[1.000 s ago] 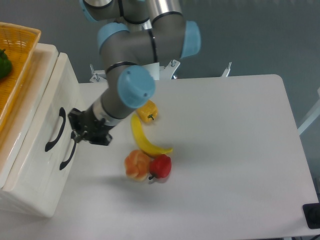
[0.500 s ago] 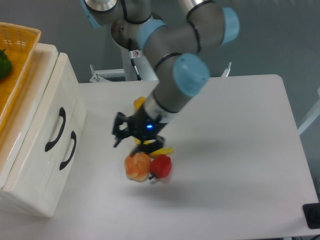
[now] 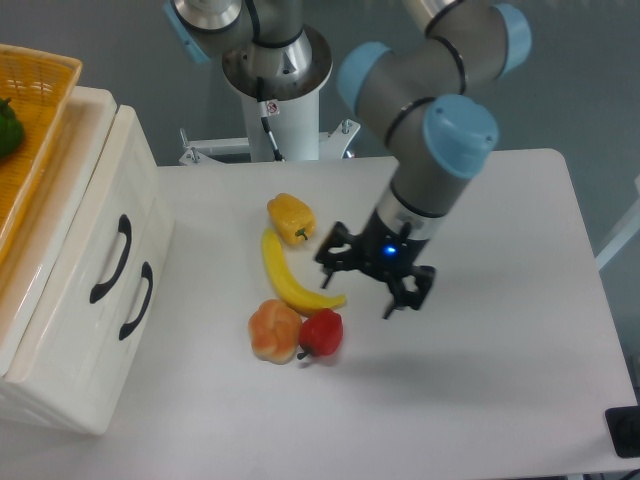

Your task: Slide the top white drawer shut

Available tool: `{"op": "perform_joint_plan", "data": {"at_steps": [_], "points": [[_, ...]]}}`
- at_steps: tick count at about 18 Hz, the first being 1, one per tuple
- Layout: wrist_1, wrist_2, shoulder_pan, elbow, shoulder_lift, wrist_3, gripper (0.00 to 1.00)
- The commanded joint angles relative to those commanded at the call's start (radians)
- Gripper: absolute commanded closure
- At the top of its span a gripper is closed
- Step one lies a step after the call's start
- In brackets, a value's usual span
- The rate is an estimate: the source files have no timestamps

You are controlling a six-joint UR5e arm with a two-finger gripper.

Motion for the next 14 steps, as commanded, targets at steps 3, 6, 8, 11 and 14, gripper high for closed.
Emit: {"op": "perform_joint_plan", "data": {"at_steps": [3, 6, 8, 11, 14], "points": [[0.064, 0.061, 0.031, 0.012, -0.040, 0.123, 0.00], [0.071, 0.115, 0.051, 0.035, -0.081, 0.291, 0.00], [0.069, 0.161, 0.072, 0.035, -0.095, 0.417, 0.00], [0.069, 0.166, 0.121, 0.051, -0.121, 0.505, 0.00], [0.068, 0.248, 0.121, 0.069, -0.143, 0.524, 0.00]]}}
